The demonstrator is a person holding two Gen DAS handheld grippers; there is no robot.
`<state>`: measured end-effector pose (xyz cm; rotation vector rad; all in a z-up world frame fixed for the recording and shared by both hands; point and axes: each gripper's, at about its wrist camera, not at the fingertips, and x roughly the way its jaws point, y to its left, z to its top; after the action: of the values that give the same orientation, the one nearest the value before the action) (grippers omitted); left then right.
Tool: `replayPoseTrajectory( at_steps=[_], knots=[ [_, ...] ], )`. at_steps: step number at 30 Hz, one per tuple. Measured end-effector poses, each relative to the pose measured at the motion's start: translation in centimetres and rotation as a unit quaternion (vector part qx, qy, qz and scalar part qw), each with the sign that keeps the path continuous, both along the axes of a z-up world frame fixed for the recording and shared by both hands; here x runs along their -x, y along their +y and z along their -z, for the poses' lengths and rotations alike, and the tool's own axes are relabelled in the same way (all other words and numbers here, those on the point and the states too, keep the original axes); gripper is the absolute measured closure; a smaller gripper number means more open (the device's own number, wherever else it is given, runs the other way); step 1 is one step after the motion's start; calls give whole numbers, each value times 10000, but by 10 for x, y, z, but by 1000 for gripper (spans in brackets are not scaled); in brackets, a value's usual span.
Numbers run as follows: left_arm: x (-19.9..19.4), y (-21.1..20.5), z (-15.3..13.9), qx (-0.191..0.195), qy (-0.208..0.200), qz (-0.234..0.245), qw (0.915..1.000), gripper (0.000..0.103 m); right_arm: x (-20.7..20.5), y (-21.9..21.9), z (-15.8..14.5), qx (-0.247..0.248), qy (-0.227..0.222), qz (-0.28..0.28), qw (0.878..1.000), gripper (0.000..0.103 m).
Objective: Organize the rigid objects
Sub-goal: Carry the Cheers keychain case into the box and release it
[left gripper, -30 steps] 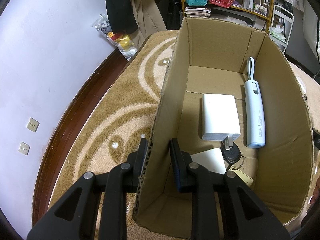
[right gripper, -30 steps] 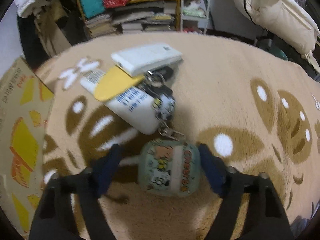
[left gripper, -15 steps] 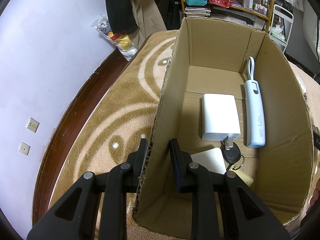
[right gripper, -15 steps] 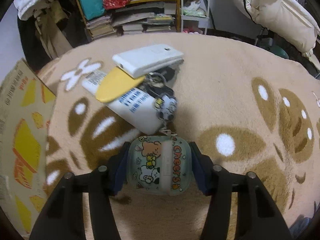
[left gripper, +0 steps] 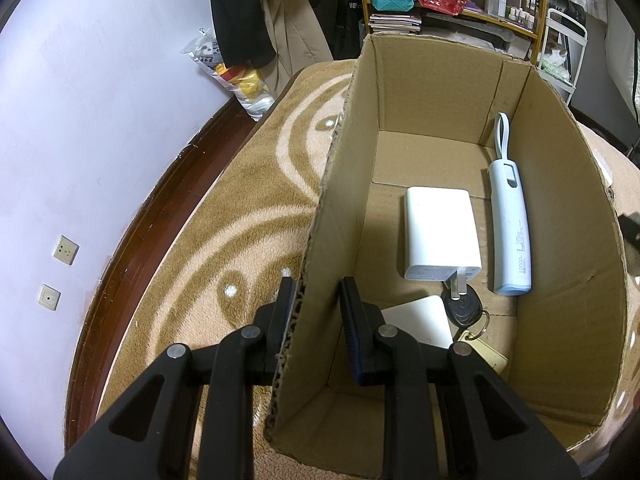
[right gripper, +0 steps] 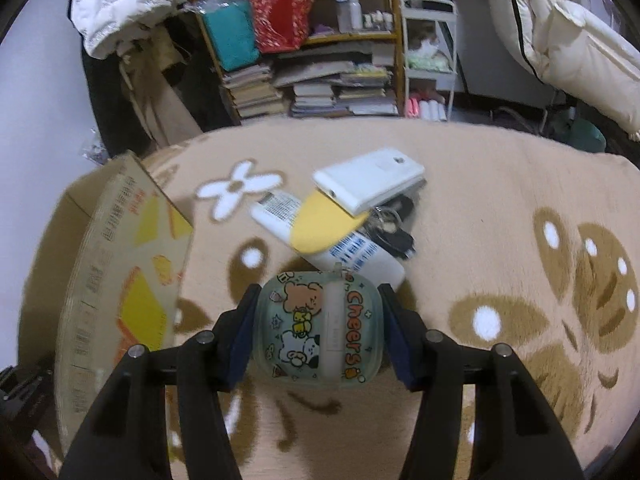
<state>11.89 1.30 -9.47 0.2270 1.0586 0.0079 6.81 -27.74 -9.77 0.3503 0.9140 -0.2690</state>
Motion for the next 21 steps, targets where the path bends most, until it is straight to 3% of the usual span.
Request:
replayPoseTrajectory(
  at_steps=[21],
  knots=[
    [-1,0,0,-9,0,-1,10000,81,6,69,-71,250,-1036,-1011,9892,43]
  ],
)
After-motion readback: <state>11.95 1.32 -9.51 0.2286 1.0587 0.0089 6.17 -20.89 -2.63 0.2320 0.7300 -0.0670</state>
